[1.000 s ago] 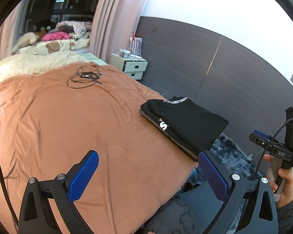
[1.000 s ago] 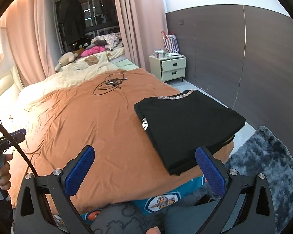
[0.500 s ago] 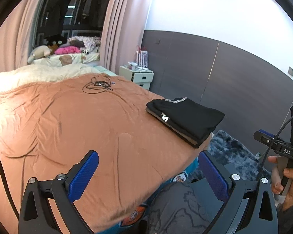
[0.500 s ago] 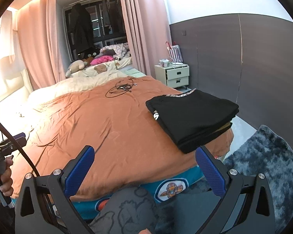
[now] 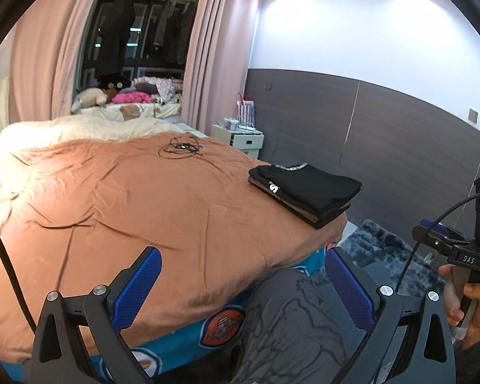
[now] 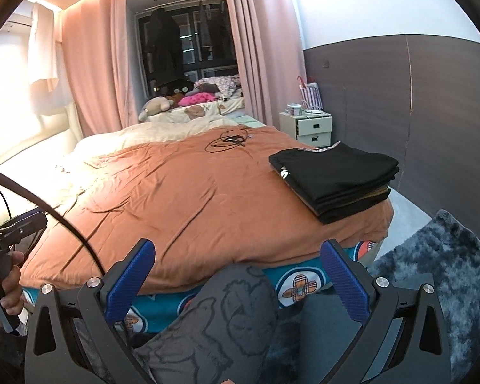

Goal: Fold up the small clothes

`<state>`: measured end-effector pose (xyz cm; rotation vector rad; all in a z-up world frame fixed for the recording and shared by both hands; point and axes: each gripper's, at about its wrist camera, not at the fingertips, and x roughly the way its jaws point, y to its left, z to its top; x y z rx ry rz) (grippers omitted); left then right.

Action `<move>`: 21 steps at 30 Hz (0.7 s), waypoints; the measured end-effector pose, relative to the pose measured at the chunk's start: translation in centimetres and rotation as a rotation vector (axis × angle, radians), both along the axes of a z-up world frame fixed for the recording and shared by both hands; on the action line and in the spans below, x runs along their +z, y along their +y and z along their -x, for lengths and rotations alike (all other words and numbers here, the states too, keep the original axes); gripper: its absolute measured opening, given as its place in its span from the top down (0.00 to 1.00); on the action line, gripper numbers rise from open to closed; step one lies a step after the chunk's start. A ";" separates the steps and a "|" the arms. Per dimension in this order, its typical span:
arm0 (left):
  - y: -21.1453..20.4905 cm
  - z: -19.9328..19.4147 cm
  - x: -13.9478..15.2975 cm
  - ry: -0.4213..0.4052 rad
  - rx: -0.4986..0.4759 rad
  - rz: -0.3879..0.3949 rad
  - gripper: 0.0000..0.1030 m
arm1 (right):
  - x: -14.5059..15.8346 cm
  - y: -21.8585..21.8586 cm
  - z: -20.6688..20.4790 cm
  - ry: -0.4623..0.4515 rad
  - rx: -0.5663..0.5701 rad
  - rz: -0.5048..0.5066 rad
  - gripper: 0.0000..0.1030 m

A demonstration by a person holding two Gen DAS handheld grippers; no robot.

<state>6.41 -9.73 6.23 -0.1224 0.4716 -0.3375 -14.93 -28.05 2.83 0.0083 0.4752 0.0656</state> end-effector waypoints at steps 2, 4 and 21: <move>0.0 1.4 -0.1 -0.014 0.009 -0.011 0.01 | -0.5 0.2 1.1 -0.005 -0.003 -0.004 0.00; 0.0 3.0 -0.4 -0.030 0.016 -0.015 0.01 | -0.8 0.4 1.9 -0.013 -0.009 0.000 0.00; 0.4 9.4 -1.0 -0.103 0.069 -0.005 0.00 | -2.9 2.6 5.2 -0.042 0.020 0.012 0.00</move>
